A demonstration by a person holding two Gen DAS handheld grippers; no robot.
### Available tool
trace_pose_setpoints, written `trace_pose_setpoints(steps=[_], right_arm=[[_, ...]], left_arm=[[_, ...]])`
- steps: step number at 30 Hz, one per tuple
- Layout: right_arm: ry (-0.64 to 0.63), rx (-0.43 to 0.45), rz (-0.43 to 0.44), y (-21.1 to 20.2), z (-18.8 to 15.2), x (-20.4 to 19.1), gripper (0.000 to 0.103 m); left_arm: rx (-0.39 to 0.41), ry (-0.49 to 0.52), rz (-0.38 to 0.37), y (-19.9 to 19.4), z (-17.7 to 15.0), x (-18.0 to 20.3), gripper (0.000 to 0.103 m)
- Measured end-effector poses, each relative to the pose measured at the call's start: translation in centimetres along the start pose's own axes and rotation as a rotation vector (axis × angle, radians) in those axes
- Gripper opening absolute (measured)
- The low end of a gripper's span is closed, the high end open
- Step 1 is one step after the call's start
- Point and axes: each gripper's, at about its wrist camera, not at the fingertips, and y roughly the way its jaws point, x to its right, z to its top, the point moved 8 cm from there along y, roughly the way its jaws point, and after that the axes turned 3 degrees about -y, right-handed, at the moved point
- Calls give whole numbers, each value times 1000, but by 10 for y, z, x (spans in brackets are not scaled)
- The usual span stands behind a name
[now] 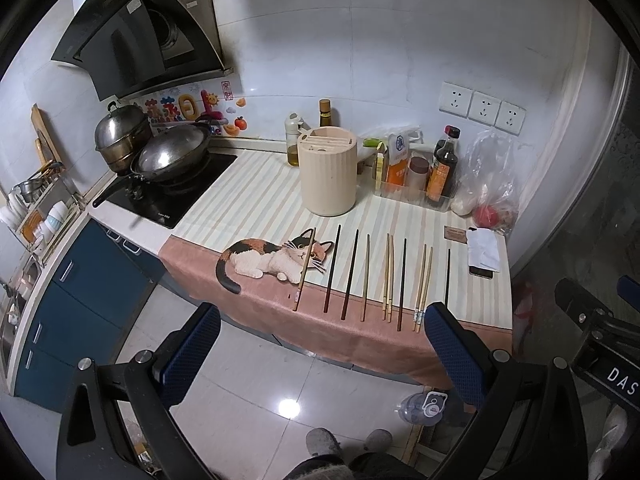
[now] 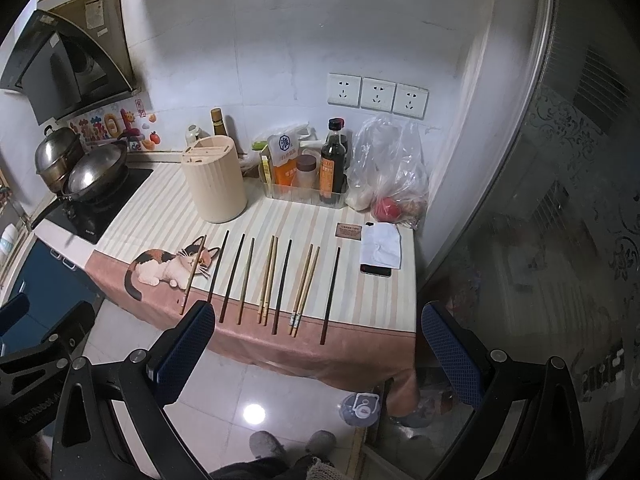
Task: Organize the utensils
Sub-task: 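Lower both open tools over the row of chopsticks, then close the left tool on a light wooden chopstick while the right tool grasps another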
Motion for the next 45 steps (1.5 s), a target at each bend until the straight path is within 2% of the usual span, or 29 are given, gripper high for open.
trace_pose_setpoints(steps=[5, 11, 12, 13, 14, 18, 22, 25, 26, 27, 32, 39, 42, 45], right_arm=[[114, 40, 65, 5, 2, 1, 103], [209, 24, 34, 44, 1, 7, 103], [213, 8, 26, 55, 0, 6, 101], [214, -8, 30, 67, 0, 4, 94], [215, -25, 37, 81, -2, 1, 84], [231, -171, 84, 156, -22, -9, 60], [243, -268, 101, 224, -39, -12, 52], [253, -341, 122, 277, -45, -16, 51], [258, -369, 124, 296, -47, -18, 51], [260, -391, 130, 312, -46, -20, 51], [274, -491, 141, 382, -41, -25, 51], [283, -593, 114, 451, -44, -18, 47], [310, -617, 91, 464, -47, -9, 40], [334, -624, 82, 469, -47, -2, 34]], left_arm=[[70, -4, 18, 18, 20, -6, 103], [71, -1, 16, 77, 41, -28, 103], [68, 0, 27, 88, 42, -36, 103], [60, -1, 36, 100, 42, -44, 103], [42, -4, 46, 115, 43, -47, 103], [-77, -30, 61, 180, 41, -65, 103], [-200, -48, 46, 249, 28, -73, 103], [-272, -38, 58, 297, 21, -72, 101], [-296, -29, 65, 312, 19, -70, 96], [-317, -22, 70, 322, 18, -67, 86], [-447, -7, 78, 391, 6, -57, 53], [-557, 10, 87, 456, -11, -51, 50], [-564, 15, 89, 465, -12, -50, 49], [-557, 25, 84, 469, -12, -48, 38]])
